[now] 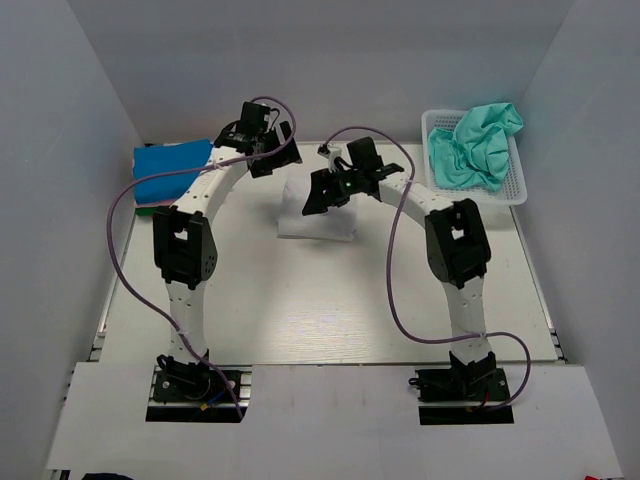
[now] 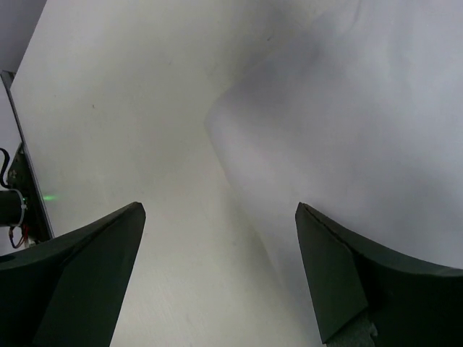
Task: Fold and stack the t-shirts
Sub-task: Put the neatly folded tshirt into the corner of the board with the left arm
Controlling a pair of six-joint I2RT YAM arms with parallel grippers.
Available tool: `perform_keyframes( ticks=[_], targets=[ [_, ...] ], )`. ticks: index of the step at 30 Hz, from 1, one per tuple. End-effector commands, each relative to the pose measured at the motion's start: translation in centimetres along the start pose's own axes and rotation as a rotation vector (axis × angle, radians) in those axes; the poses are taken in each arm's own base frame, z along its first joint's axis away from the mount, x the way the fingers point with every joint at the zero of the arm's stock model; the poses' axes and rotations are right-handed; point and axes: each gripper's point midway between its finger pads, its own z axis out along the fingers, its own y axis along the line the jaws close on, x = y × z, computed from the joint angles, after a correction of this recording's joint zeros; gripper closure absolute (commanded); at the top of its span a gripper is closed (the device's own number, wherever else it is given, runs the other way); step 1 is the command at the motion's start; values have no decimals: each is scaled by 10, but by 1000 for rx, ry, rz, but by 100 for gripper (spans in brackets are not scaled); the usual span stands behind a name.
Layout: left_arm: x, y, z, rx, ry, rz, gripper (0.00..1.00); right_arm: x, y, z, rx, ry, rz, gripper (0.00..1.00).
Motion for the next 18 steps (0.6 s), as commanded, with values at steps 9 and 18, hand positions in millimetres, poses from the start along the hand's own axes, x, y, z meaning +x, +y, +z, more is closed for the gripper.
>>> perform_keyframes(
  ticks=[9,18],
  targets=[
    [65,48,25,-131,252,108,0,28,-34,31,-12,46,114,10],
    [82,69,36,-167,282,189,5,-49,39,-22,-185,-113,-98,10]
  ],
)
